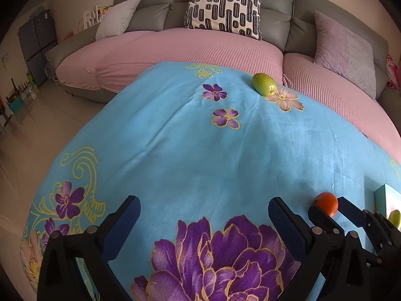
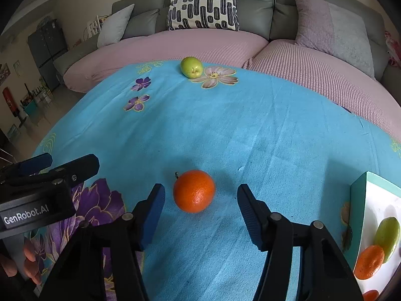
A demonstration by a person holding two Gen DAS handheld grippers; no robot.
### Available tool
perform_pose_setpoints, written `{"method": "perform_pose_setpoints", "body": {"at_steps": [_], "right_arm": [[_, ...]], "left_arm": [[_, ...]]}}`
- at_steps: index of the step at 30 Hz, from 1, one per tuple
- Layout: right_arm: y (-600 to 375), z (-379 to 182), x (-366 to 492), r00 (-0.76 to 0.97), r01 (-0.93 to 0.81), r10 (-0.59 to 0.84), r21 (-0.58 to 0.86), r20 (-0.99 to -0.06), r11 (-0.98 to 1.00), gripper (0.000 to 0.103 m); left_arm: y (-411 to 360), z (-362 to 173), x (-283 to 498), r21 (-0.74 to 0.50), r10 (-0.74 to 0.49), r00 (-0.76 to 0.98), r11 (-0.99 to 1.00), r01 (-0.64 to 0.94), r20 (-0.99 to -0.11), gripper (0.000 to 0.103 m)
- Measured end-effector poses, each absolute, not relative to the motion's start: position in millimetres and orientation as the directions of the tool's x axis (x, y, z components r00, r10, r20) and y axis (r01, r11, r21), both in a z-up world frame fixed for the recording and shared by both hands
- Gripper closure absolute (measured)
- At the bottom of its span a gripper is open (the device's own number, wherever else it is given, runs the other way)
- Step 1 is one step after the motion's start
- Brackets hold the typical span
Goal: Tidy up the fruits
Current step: 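Move the right tool down to the mandarin and close on it, then lift the mandarin with the right tool while the left tool grasps the lime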
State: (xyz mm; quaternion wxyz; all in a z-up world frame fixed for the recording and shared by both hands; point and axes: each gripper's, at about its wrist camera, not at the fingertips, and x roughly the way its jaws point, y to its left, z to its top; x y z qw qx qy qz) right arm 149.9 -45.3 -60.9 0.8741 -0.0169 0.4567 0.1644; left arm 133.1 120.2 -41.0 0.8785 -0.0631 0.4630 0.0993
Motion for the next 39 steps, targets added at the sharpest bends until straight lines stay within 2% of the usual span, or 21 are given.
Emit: {"method": "perform_pose_setpoints", "body": {"at_steps": [3,6,8,10,31,37,39], "right_arm": [[-45.5,-62.8,151.9,0.528,-0.295,0.267,0.121,-0.806,0.948,0.050],[-46.6,-62.6,152.1,0.527,-0.295,0.275,0.131,-0.804,0.946,0.057],[-47.9,-61.2,151.6,0.529,-0.294,0.275,0.130,-0.803,0.947,0.059],[-50.1,-58.6,151.2,0.530,-0.297,0.288,0.143,-0.798,0.944,0.067],[-86.1,-28.6,146.4,0.591,-0.250,0.241,0.110,-0.770,0.962,0.067],[-126.4,-13.8,146.4,0.631,-0.168,0.207,0.129,-0.748,0.977,0.067],[-139.4,-8.2,146.3,0.643,-0.140,0.195,0.137,-0.740,0.981,0.067]], "left_arm": [[118.5,-40.8,133.6,-0.020,0.111,0.552,0.974,-0.226,-0.826,0.000],[116.5,-40.5,134.4,-0.019,0.109,0.552,0.975,-0.221,-0.827,0.000],[114.7,-40.2,135.2,-0.017,0.109,0.551,0.976,-0.218,-0.827,0.000],[112.8,-39.9,135.9,-0.017,0.106,0.551,0.977,-0.214,-0.828,0.000],[84.6,-31.3,138.2,-0.030,0.063,0.578,0.988,-0.151,-0.814,0.000],[65.8,-28.6,154.8,-0.103,-0.049,0.580,0.993,-0.062,-0.813,0.000],[58.2,-27.0,165.7,-0.093,-0.062,0.576,0.995,-0.025,-0.815,0.000]]}}
